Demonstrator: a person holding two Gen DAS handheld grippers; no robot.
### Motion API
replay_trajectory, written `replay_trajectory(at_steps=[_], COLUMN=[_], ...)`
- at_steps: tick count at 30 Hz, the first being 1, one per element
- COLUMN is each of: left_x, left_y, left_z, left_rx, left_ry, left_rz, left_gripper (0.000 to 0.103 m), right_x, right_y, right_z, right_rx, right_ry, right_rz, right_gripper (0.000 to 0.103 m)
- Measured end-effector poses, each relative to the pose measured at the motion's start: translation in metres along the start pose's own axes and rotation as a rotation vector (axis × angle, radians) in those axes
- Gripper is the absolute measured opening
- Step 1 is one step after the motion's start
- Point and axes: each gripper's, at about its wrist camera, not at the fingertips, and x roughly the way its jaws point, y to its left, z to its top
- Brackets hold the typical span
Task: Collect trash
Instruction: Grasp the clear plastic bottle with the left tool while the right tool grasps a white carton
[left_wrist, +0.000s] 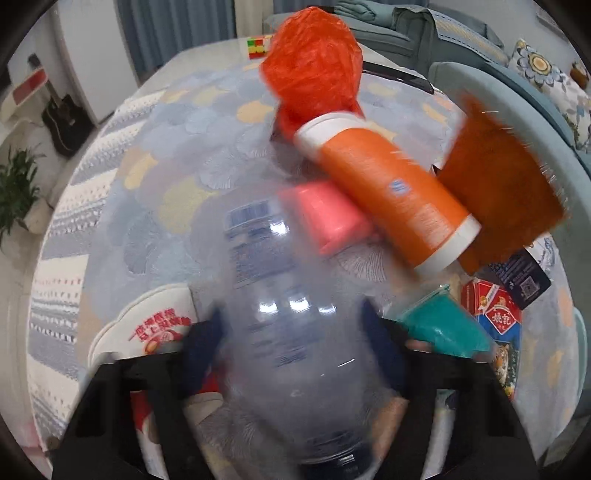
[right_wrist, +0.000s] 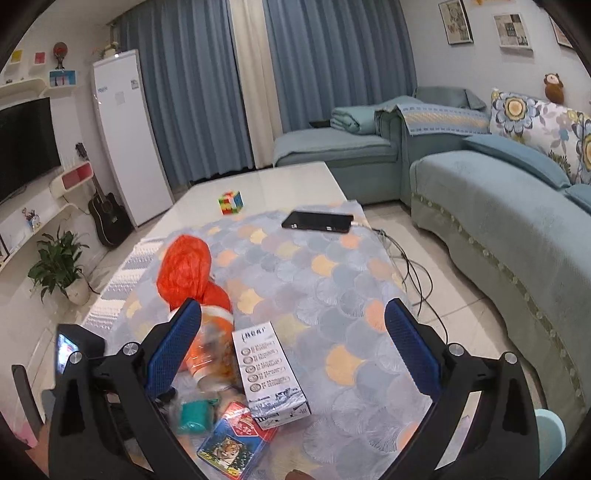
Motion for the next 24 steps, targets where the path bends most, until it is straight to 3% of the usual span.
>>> replay_trajectory(at_steps=[10,20,24], left_x=[-0.017,-0.041,-0.05], left_y=[0.018,0.017,0.015], left_z=[-0.007,-0.005,-0.003], left_rx=[-0.013,0.008,0.005], left_ry=[-0.031,-0.085,-0.105], left_rz=[-0.067,-0.116,-0.131], left_gripper=[0.058,0.058,0.059], right_x=[0.04,0.088,0.107], right_y=[0.005,-0.002,-0.002], right_z=[-0.02,-0.062,-0.076], right_rx=[-0.092,-0.134,-0.147], right_ry=[0.131,0.369,0.412], right_rz=[-0.05,-0.026,-0.036], right_gripper=[0.095,0.095,0.095])
